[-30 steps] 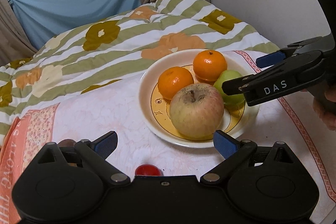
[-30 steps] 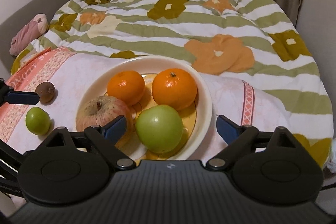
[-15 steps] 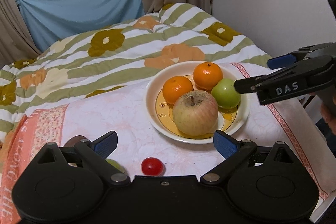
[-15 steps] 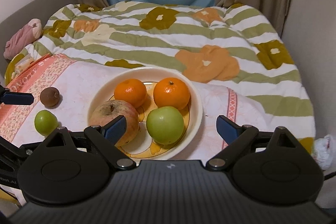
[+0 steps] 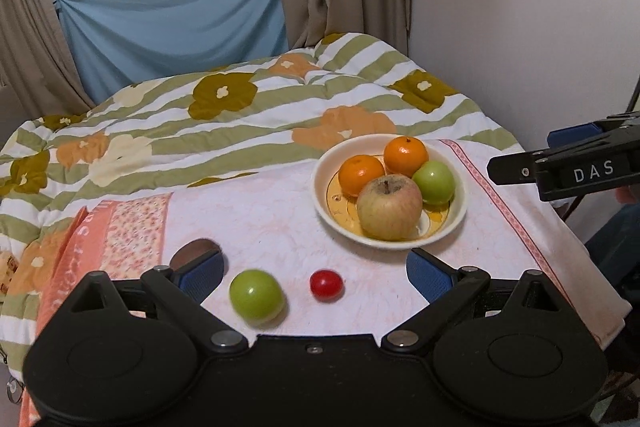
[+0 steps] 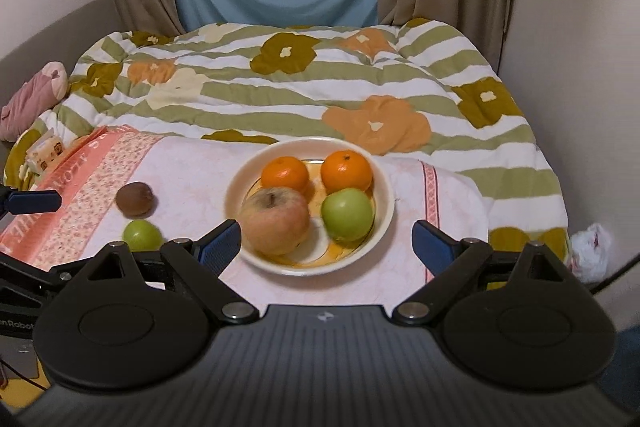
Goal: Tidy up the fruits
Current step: 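Move both open grippers back toward the remaining fruit, then grasp an orange with the left gripper while the right gripper grasps another orange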
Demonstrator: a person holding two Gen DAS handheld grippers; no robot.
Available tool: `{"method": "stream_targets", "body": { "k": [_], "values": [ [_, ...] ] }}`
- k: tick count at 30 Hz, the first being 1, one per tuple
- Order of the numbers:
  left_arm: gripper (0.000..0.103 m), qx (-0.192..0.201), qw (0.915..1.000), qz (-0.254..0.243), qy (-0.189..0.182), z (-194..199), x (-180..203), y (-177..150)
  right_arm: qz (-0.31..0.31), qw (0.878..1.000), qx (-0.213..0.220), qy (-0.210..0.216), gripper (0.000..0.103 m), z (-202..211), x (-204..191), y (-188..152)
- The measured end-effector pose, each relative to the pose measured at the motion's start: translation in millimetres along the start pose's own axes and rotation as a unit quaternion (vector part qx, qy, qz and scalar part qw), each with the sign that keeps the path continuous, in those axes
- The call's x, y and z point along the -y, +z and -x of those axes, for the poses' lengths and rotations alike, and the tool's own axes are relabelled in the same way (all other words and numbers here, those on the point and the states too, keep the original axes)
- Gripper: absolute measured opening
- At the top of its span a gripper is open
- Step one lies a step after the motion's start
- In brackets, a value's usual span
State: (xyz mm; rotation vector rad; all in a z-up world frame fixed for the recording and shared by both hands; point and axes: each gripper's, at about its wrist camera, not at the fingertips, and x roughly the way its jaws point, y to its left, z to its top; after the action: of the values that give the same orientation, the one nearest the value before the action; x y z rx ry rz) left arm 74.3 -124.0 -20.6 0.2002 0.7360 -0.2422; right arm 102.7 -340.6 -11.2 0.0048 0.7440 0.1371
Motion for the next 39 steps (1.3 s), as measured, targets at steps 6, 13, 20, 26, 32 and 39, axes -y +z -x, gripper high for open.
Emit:
{"method": "stream_targets", "body": {
  "k": [6,13,20,26,32,39],
  "values": [
    [0.1,-0.003,0.9999,-0.013,-0.001,25,-6,-20,-0.015,1.0,-0.014,-0.009,0.103,23,-23,-19],
    [0.1,-0.011,0.9997,-0.015,-0.015,37,-4,-50,-0.011,0.999,-0.03,-0.017,0.103,34,-41,-47],
    [0.1,-0.026,0.999,-0.02,-0.032,35,14,-75,0.015,0.999,-0.041,0.0,0.103,35,-54,-74],
    [0.098,-0.049,0.9979,-0.012,-0.04,18,26,-96,0.027,0.998,-0.045,0.02,0.103,21,-59,-91],
    [0.089,-0.063,0.9967,-0.004,-0.05,-8,36,-106,0.019,0.998,-0.046,0.038,0.103,-1,-57,-106],
    [0.081,-0.069,0.9961,-0.004,-0.056,-32,52,-111,0.016,0.997,-0.054,0.045,0.103,-26,-54,-112]
  ]
}}
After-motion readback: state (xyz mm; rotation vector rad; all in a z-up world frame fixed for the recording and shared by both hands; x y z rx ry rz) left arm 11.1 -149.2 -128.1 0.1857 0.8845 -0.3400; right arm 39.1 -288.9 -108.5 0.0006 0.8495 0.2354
